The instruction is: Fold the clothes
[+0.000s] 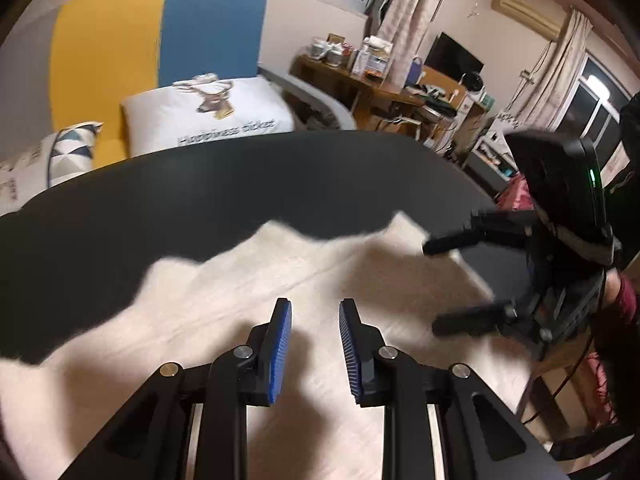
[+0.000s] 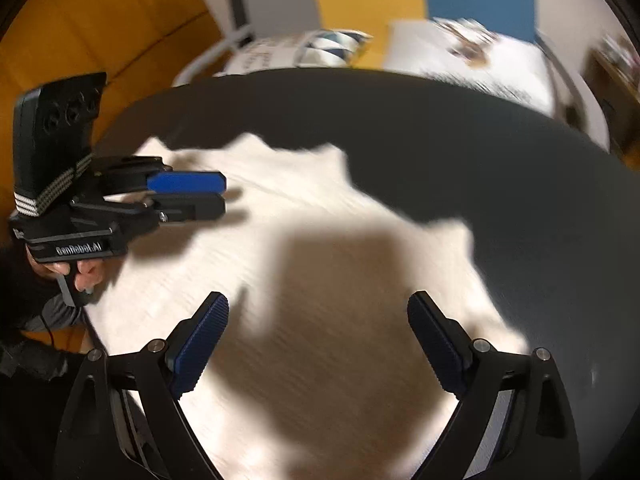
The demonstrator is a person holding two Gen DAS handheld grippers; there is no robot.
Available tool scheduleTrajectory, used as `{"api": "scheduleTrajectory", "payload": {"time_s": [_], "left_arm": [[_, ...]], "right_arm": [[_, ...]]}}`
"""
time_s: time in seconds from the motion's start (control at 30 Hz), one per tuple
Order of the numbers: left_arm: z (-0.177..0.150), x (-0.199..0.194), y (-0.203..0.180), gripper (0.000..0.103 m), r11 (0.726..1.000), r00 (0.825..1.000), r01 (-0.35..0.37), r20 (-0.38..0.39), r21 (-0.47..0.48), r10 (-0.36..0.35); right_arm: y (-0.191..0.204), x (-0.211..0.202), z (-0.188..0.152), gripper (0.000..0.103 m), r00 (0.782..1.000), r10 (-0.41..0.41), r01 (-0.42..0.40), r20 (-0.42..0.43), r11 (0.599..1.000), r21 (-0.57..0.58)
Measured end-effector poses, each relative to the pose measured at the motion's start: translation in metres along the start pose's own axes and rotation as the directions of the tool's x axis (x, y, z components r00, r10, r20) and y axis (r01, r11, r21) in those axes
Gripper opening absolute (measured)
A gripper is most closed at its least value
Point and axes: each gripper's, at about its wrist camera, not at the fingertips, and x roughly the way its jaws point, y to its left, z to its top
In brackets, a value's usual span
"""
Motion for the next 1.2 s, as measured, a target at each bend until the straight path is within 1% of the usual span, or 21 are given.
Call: {"api": "scheduleTrajectory", "payload": {"time_s": [0.03, 0.13, 0.2, 0.3, 0.33, 0.4, 0.43, 0.47, 0.5, 0.53, 0.63, 0.73, 0.77, 0.8, 0.83, 0.87, 0.93, 1.03, 1.13, 1.17, 1.2], "left_arm": [[-0.002, -0.002, 0.006, 0.024, 1.000, 1.000, -0.005, 0.001, -0.013, 0.005], [-0.004, -0.013, 0.025, 0.024, 0.997, 1.000, 0.013, 0.018, -0.078, -0.011], [-0.006, -0.020, 0.038, 0.024, 0.992, 0.999, 0.026, 0.031, -0.121, -0.022], [-0.013, -0.037, 0.057, 0.024, 0.984, 0.998, 0.036, 0.061, -0.177, -0.025], [-0.020, -0.051, 0.063, 0.024, 0.983, 0.996, 0.025, 0.088, -0.183, -0.009], [-0.031, -0.068, 0.071, 0.024, 0.984, 0.994, -0.018, 0.106, -0.175, 0.036], [-0.038, -0.074, 0.076, 0.024, 0.984, 0.993, -0.054, 0.096, -0.169, 0.070], [-0.044, -0.074, 0.082, 0.024, 0.980, 0.990, -0.109, 0.065, -0.168, 0.122], [-0.051, -0.071, 0.092, 0.024, 0.968, 0.983, -0.175, 0.016, -0.177, 0.180], [-0.056, -0.068, 0.100, 0.024, 0.959, 0.979, -0.204, -0.016, -0.196, 0.205], [-0.060, -0.080, 0.115, 0.023, 0.938, 0.980, -0.189, -0.001, -0.289, 0.197], [-0.071, -0.118, 0.127, 0.026, 0.931, 0.985, -0.102, 0.099, -0.351, 0.145], [-0.076, -0.129, 0.130, 0.026, 0.928, 0.985, -0.082, 0.111, -0.364, 0.131], [-0.084, -0.137, 0.133, 0.026, 0.924, 0.987, -0.064, 0.114, -0.377, 0.115], [-0.091, -0.146, 0.137, 0.026, 0.920, 0.988, -0.046, 0.118, -0.389, 0.099], [-0.098, -0.153, 0.139, 0.026, 0.917, 0.989, -0.038, 0.117, -0.397, 0.091], [-0.117, -0.159, 0.138, 0.026, 0.917, 0.991, -0.054, 0.093, -0.396, 0.098], [-0.135, -0.153, 0.135, 0.027, 0.915, 0.997, -0.044, 0.045, -0.401, 0.068], [-0.144, -0.144, 0.134, 0.025, 0.908, 0.997, -0.052, 0.030, -0.416, 0.071], [-0.147, -0.142, 0.134, 0.022, 0.905, 0.997, -0.056, 0.027, -0.422, 0.074], [-0.149, -0.139, 0.134, 0.012, 0.902, 0.997, -0.059, 0.024, -0.428, 0.077]], "right_arm": [[0.003, 0.004, 0.006, 0.094, 1.000, -0.011, 0.011, -0.007, 1.000, -0.001], [0.011, 0.015, 0.023, 0.094, 0.999, -0.044, 0.044, -0.027, 0.999, -0.006], [0.009, 0.018, 0.026, 0.095, 0.999, -0.048, 0.048, -0.022, 0.998, 0.037], [0.021, -0.001, 0.023, 0.095, 0.994, -0.100, 0.097, 0.045, 0.993, 0.068], [0.027, -0.008, 0.021, 0.095, 0.994, -0.089, 0.084, 0.071, 0.994, 0.073], [0.043, -0.013, 0.019, 0.095, 0.994, -0.052, 0.046, 0.094, 0.997, 0.060], [0.052, -0.014, 0.017, 0.095, 0.994, -0.040, 0.035, 0.100, 0.998, 0.051], [0.061, -0.015, 0.016, 0.095, 0.994, -0.027, 0.023, 0.106, 0.999, 0.041], [0.070, -0.016, 0.015, 0.095, 0.994, -0.015, 0.011, 0.112, 0.999, 0.032], [0.075, -0.016, 0.014, 0.095, 0.993, -0.017, 0.013, 0.115, 0.999, 0.031], [0.082, -0.015, 0.009, 0.095, 0.991, -0.065, 0.059, 0.114, 0.997, 0.055], [0.090, -0.013, 0.005, 0.095, 0.987, -0.114, 0.105, 0.112, 0.991, 0.079], [0.092, -0.013, 0.003, 0.095, 0.985, -0.130, 0.121, 0.112, 0.989, 0.087], [0.094, -0.017, 0.000, 0.095, 0.985, -0.121, 0.110, 0.123, 0.990, 0.092], [0.095, -0.025, -0.005, 0.095, 0.985, -0.093, 0.080, 0.143, 0.992, 0.094], [0.097, -0.028, -0.009, 0.095, 0.985, -0.082, 0.067, 0.151, 0.993, 0.097], [0.102, -0.026, -0.013, 0.095, 0.984, -0.083, 0.067, 0.155, 0.992, 0.106], [0.108, -0.023, -0.019, 0.095, 0.983, -0.086, 0.067, 0.160, 0.991, 0.120], [0.115, -0.019, -0.025, 0.095, 0.982, -0.089, 0.067, 0.166, 0.989, 0.133], [0.117, -0.018, -0.027, 0.095, 0.982, -0.090, 0.067, 0.167, 0.988, 0.137], [0.119, -0.017, -0.029, 0.096, 0.981, -0.091, 0.067, 0.169, 0.988, 0.142]]}}
